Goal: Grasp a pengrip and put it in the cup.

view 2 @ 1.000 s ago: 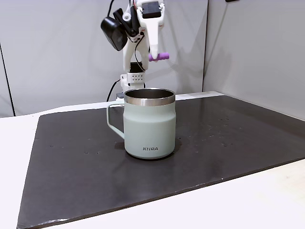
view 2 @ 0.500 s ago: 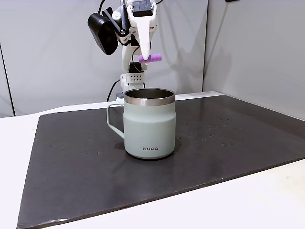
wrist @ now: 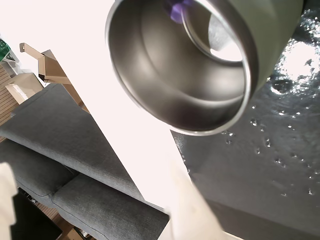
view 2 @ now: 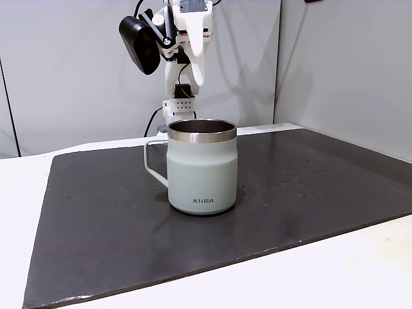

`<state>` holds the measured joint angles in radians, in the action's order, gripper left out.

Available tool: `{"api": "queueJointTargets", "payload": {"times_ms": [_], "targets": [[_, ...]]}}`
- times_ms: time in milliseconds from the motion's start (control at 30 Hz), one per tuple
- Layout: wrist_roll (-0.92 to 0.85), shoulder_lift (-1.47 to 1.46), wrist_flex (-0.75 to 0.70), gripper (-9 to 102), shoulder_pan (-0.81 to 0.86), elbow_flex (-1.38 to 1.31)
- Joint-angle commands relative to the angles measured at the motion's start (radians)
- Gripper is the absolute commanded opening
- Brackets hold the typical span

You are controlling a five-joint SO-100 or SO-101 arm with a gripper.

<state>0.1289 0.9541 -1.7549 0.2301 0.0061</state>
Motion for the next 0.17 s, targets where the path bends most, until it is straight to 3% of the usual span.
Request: {"api": "queueJointTargets", "payload": {"times_ms": [0, 133], "targets": [[0.006, 0.006, 0.014, 30, 0.000, -0.044], [0.006, 0.009, 0.012, 29, -0.003, -0.046]]}}
